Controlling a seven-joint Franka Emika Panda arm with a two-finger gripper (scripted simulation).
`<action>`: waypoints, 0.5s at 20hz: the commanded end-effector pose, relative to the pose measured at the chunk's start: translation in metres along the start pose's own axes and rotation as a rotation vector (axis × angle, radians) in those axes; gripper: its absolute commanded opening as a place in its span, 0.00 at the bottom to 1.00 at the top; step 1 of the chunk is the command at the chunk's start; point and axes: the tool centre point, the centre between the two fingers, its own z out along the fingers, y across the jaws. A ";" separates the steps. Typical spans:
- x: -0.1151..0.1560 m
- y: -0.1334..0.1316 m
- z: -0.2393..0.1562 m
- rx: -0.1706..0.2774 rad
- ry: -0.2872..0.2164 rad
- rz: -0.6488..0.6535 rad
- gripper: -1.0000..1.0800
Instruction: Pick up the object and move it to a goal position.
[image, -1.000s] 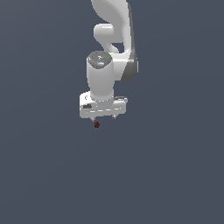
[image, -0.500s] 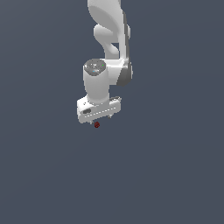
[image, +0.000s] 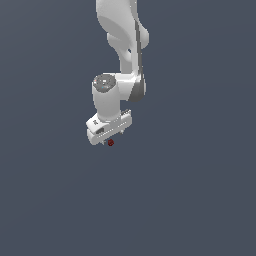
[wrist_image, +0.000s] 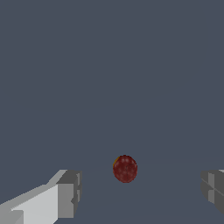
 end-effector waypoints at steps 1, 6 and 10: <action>-0.005 0.000 0.007 0.001 0.001 -0.062 0.96; -0.016 0.000 0.020 0.004 0.002 -0.180 0.96; -0.023 0.000 0.029 0.007 0.004 -0.259 0.96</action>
